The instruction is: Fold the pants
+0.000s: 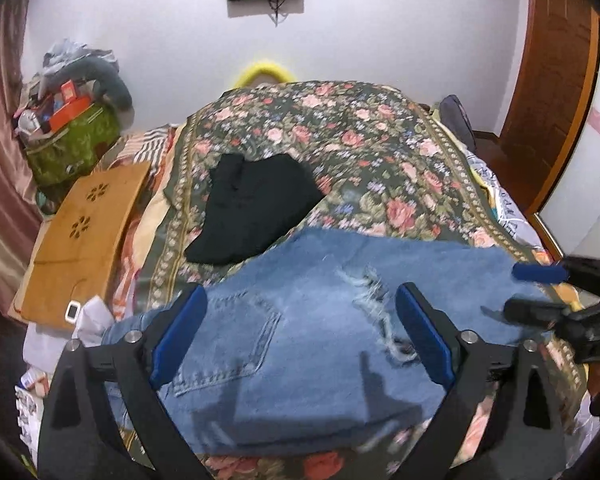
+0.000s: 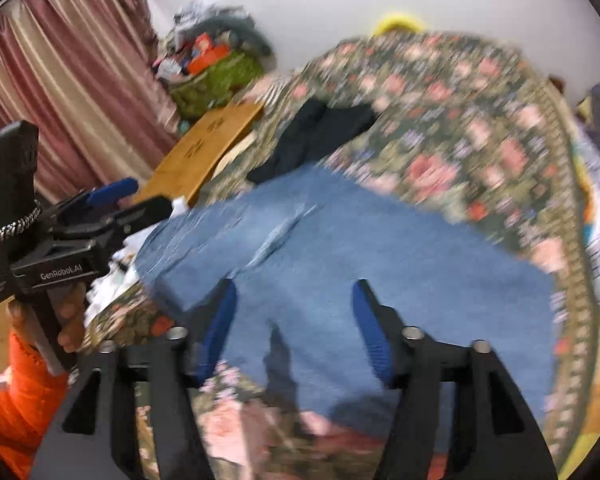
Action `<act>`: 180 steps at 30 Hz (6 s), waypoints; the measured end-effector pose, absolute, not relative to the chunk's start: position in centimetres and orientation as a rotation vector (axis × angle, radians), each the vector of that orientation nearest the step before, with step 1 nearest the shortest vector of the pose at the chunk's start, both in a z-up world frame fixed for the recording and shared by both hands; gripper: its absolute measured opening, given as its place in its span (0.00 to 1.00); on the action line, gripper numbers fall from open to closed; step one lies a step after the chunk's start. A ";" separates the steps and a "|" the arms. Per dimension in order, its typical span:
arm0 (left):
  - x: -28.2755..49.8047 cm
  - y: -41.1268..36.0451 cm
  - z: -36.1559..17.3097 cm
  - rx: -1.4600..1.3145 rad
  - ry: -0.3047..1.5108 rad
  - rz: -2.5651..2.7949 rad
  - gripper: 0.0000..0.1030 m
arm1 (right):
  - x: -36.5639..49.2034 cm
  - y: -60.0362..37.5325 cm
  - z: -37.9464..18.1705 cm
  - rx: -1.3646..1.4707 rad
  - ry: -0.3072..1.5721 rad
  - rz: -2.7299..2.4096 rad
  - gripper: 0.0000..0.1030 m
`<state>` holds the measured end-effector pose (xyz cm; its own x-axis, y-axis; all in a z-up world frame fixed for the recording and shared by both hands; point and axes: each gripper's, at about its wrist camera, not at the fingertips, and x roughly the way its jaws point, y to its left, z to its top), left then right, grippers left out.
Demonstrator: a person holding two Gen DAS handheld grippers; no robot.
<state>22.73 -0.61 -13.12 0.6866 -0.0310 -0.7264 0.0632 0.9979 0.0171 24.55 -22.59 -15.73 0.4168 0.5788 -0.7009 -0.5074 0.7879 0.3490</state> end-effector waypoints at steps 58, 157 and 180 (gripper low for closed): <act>21.2 3.1 -16.3 0.029 0.936 0.080 1.00 | 22.9 -33.1 -18.8 0.175 0.953 0.442 0.74; 26.9 -24.3 -14.4 0.266 0.957 -0.523 0.75 | 22.5 -33.6 -24.7 0.336 1.032 0.463 0.76; 41.0 -6.0 -26.0 0.484 1.209 -0.114 0.95 | 21.2 -33.0 -22.8 0.286 1.048 0.423 0.76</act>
